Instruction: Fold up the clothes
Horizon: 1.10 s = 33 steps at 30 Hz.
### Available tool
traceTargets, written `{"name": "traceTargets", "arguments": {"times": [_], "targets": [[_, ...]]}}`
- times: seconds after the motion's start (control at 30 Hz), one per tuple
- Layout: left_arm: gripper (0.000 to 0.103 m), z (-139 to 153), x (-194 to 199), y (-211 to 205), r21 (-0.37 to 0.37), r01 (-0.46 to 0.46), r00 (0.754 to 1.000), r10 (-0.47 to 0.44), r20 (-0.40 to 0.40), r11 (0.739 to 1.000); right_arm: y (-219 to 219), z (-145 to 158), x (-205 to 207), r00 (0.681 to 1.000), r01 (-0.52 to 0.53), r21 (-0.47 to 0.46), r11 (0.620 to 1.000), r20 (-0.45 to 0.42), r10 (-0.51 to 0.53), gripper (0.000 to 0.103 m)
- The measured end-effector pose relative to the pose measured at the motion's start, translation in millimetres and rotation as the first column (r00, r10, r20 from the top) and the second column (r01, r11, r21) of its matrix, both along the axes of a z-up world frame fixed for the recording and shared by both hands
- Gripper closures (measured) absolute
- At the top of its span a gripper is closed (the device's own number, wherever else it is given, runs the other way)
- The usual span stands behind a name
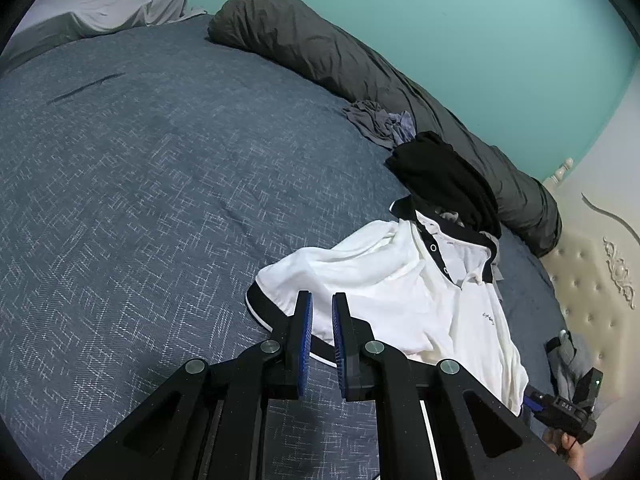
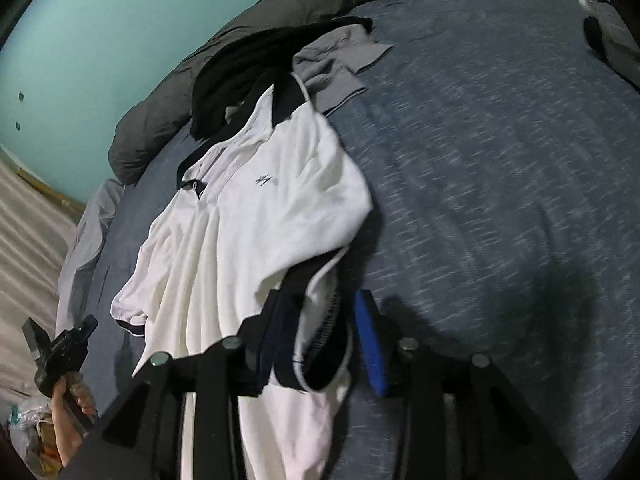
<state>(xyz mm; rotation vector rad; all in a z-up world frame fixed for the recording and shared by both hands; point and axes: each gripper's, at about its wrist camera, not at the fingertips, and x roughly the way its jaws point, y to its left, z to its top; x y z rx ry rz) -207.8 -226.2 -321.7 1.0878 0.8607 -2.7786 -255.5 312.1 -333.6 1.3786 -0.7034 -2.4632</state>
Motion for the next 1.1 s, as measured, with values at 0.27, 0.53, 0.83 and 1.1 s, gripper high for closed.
{"name": "traceTargets", "arguments": {"times": [0.27,0.53,0.83,1.1], "targets": [[0.092,1,1,-1,0.004,-0.003,1.0,0.003,-0.002,1.0,-15,1,-12,0.999,-0.027,0.094,0.995,-0.02,0.029,0.091],[0.092,2,1,0,0.005,-0.003,1.0,0.003,-0.006,1.0,-9,46,-2,0.986,-0.04,0.238,0.971,-0.149,0.077,0.101],[0.092,1,1,0,0.005,-0.005,1.0,0.005,-0.005,1.0,30,83,-5,0.982,0.048,0.434,0.9,-0.183,0.035,0.101],[0.092,-2,-2,3,0.003,0.0,1.0,0.0,0.008,1.0,58,21,-17,0.998,0.03,0.368,0.929,0.035,-0.046,0.1]]}}
